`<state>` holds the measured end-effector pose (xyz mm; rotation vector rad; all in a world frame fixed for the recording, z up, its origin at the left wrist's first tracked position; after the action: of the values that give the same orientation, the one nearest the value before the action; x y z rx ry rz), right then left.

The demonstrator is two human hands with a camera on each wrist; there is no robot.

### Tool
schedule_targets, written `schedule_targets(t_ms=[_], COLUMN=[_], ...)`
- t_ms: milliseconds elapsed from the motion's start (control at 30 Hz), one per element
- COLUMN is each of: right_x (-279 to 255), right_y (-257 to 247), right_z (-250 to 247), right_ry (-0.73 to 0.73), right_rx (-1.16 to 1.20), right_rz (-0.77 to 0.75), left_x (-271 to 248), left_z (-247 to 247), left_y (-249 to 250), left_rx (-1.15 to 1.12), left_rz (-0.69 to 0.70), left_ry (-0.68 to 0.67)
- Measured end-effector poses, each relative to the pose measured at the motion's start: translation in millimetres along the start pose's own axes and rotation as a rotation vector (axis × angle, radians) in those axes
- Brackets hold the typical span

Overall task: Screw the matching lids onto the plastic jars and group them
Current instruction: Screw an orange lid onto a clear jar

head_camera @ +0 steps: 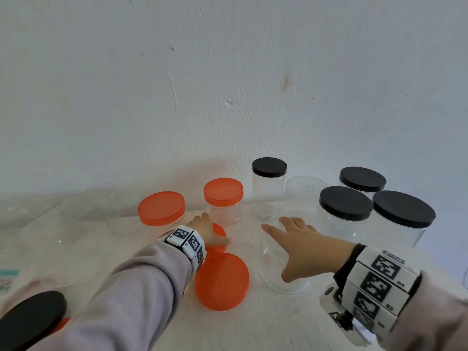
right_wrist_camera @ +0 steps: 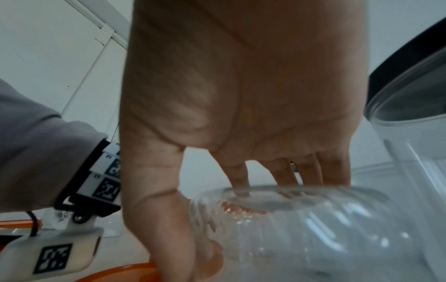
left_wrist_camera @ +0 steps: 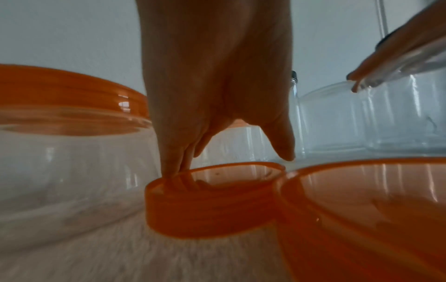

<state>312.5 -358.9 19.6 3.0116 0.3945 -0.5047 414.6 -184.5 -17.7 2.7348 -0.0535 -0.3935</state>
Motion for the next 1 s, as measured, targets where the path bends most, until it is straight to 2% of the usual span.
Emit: schedule_targets(t_ms=[167,267,400,533,733,867,1000], right_x=[-8,-15,-29,-43,-52,-48,-43], right_y=[-4,-7,-13,-20,-42,-65,-91], right_z=[-5,-11,-24,-41,-52,-46,-39], right_ry=[0.001,0.052,0.157,0.289,0.413,0.367,0.319], right_rx=[-0.021,-0.055,-0.049,0.071,0.376,0.535,0.598], right_rz=[-0.017,-0.033,-0.064,-0.108,-0.192,-0.236,-0.279], left_x=[-10,-17,-28,-43,-76,-105,-132], left_z=[5,3,-11,-34,-72,-90,-103], left_y=[-6,-7,-6,-9,-20,-41,-62], left_rx=[0.165,0.167,0.170,0.004,-0.385,-0.709,-0.746], left_rz=[-0.004,-0.002,0.018,0.071,0.153,0.145,0.134], left_ry=[0.029,0.050,0.148,0.245,0.295,0.287,0.267])
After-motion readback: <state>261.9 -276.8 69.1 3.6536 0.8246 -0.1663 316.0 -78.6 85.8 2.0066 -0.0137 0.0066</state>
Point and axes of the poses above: each hand's wrist, its own x-axis towards the middle knuckle, its own z-axis out of the palm, y = z × x, the point moved 10 cm from there along x, towards the middle knuckle, and after that the axes turned 4 degrees about -x, right-handed, at the moved point
